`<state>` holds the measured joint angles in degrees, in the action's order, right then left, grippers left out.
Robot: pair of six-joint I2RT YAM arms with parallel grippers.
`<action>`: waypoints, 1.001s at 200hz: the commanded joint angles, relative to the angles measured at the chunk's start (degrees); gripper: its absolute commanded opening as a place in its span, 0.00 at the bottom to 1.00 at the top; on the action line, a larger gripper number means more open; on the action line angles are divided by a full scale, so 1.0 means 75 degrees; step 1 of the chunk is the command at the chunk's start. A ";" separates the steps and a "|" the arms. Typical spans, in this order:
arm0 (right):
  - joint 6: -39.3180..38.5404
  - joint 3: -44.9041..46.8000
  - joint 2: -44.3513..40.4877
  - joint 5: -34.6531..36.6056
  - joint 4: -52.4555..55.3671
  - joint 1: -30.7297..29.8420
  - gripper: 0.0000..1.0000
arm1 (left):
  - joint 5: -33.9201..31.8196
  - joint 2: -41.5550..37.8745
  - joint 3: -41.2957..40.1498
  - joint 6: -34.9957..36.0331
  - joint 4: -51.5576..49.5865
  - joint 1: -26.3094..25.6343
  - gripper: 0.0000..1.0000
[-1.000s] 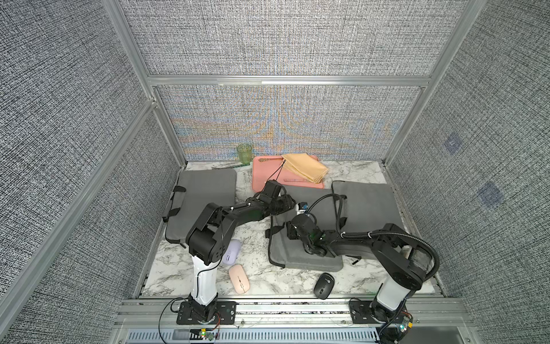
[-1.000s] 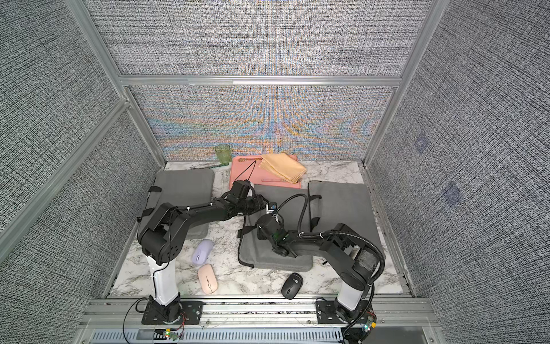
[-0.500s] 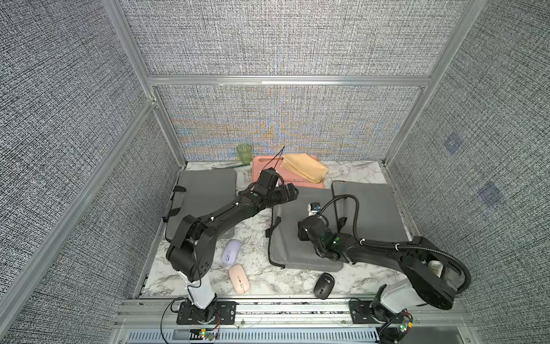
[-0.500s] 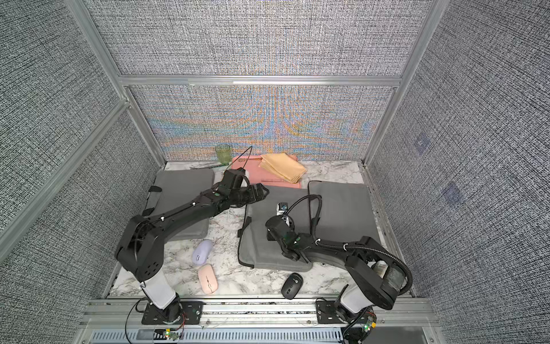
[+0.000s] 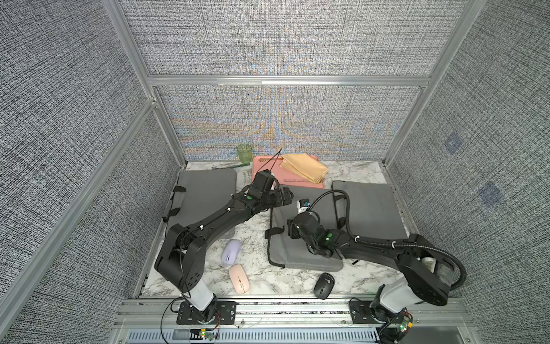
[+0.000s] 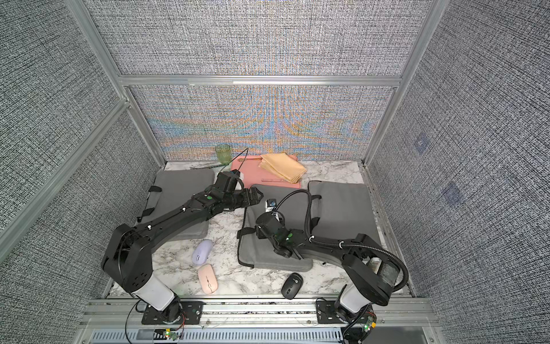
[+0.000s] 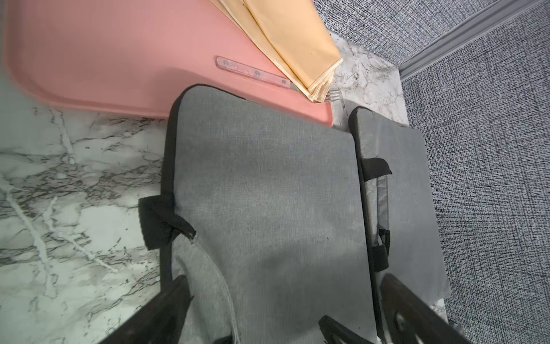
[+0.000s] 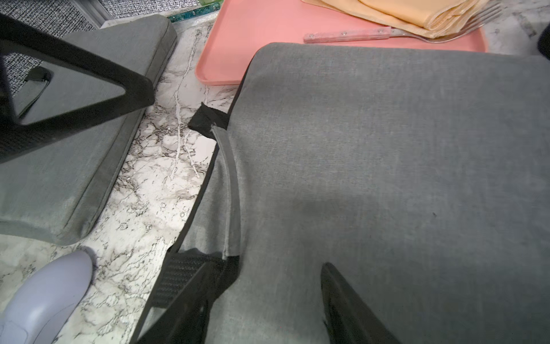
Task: Put the mouse into the laptop bag
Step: Adjust the zippered laptop bag at the center of the board, then unzip the zipper on the zippered laptop bag.
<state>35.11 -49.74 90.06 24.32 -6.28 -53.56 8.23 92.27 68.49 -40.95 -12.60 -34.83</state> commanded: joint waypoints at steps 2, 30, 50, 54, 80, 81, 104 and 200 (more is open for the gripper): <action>-0.0197 -0.0439 0.0296 -0.0054 0.0330 -0.0155 0.60 | -0.0825 -0.0788 -0.0533 0.0088 -0.0408 0.0116 0.99; -0.0008 -0.0431 0.0289 0.0079 0.0771 -0.0269 0.60 | -0.1541 -0.2696 -0.2426 0.0026 -0.0516 0.0016 0.99; 0.0161 -0.0079 -0.0023 0.0167 0.0909 -0.0421 0.60 | -0.1698 -0.3846 -0.3683 -0.0017 -0.0573 -0.0285 1.00; 0.0180 0.0014 -0.0117 0.0245 0.0926 -0.0456 0.60 | -0.1743 -0.4020 -0.3880 -0.0067 -0.0617 -0.0356 1.00; 0.0302 0.0584 -0.0781 0.0567 0.1106 -0.0609 0.60 | -0.1669 -0.4962 -0.5047 -0.0270 -0.0356 -0.0987 0.96; 0.0312 0.0602 -0.0811 0.0567 0.1113 -0.0613 0.60 | -0.1676 -0.4999 -0.5068 -0.0270 -0.0352 -0.1019 0.96; 0.0548 0.0927 -0.1123 0.0580 0.1301 -0.0686 0.60 | -0.1907 -0.5547 -0.5509 -0.0450 -0.0335 -0.2033 0.91; 0.2152 0.1841 -0.2397 0.1611 0.2239 -0.3106 0.56 | -0.2921 -0.5037 -0.5513 -0.0757 0.0987 -0.2734 0.98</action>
<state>45.45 -37.08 74.02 31.42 6.13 -72.29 -11.14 51.96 24.86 -46.54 -9.80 -55.83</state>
